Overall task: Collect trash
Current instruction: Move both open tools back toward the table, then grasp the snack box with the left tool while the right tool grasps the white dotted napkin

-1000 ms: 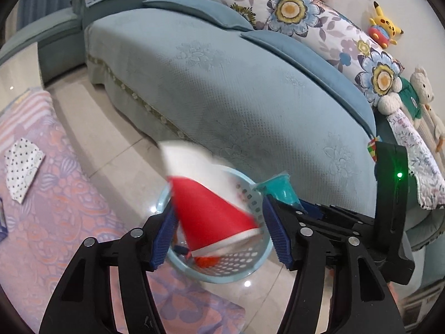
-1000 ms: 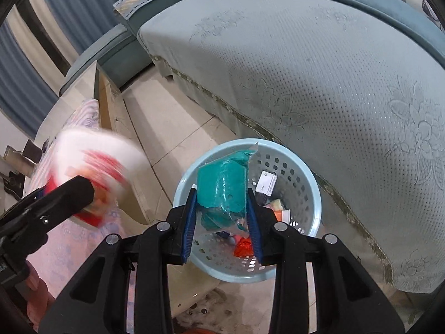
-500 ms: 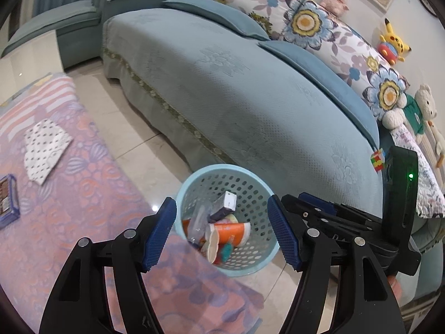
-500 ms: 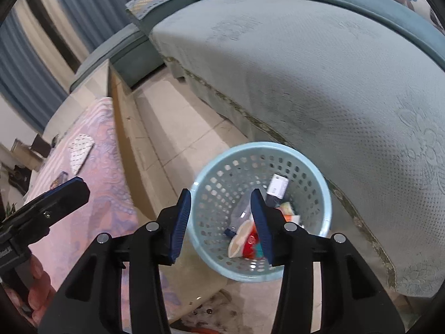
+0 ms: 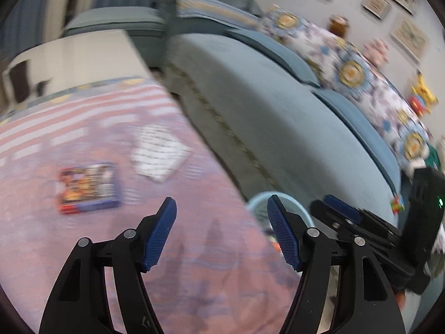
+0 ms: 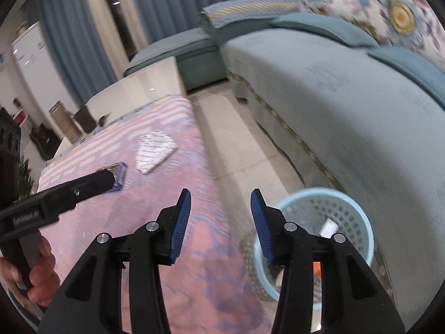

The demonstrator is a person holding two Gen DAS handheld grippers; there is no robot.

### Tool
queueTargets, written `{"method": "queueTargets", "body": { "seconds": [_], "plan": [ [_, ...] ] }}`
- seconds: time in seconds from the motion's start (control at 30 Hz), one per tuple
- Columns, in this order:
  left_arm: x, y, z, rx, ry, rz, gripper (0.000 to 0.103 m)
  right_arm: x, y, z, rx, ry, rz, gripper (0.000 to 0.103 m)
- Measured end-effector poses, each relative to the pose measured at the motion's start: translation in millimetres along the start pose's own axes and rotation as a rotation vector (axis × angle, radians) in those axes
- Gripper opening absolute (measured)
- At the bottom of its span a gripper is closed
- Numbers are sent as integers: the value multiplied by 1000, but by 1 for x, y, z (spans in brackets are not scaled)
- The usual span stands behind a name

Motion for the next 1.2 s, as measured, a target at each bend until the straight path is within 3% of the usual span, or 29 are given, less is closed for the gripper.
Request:
{"method": "queueTargets", "body": {
  "seconds": [0.33,0.37,0.4,0.53,0.7,0.8,0.93,1.1,1.2],
  "plan": [
    [19,26,122,-172,138,-14,66,11,-53,66,-46,67,33,41],
    [21,26,131,-186,142,-11,66,11,-60,69,-48,65,34,40],
    [23,25,140,-204,145,-7,66,13,-65,71,-53,63,40,32],
    [33,15,164,-228,158,19,66,18,-96,76,-57,28,79,31],
    [47,-11,170,-162,176,68,66,33,-116,71,-28,20,109,31],
    [52,-20,158,-73,164,75,65,39,-121,70,-16,29,118,31],
    [56,-23,140,-52,115,75,67,37,-119,72,-23,31,108,31],
    [65,-20,95,78,52,81,67,34,-121,71,-24,20,112,31],
    [67,-18,79,93,-19,93,67,30,-121,69,-26,7,115,31]
  ]
}}
Point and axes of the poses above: each gripper's, at about its wrist camera, not at the fingertips, and y roughly against the way its jaws point, z to its left, x to its underside, the point moved 9 cm from there along -y, roughly the way its jaws point, and after that the axes turned 12 degrees about -y, right-handed, at the moved point
